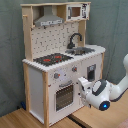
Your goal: Play with the kitchen
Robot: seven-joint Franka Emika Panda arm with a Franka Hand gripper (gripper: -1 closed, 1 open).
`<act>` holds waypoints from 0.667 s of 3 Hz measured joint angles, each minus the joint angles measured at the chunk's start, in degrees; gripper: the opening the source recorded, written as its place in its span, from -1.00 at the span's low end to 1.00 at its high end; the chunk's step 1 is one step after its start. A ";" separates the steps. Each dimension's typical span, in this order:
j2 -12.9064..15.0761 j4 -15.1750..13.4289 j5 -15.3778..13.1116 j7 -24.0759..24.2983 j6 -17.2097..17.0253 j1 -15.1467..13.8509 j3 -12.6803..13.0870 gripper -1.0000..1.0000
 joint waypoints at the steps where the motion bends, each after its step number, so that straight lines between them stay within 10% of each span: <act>1: 1.82 -0.01 -1.88 -5.52 -3.34 1.45 -0.03 1.00; 2: 3.40 -0.02 -3.68 -10.32 -5.47 2.22 -0.06 1.00</act>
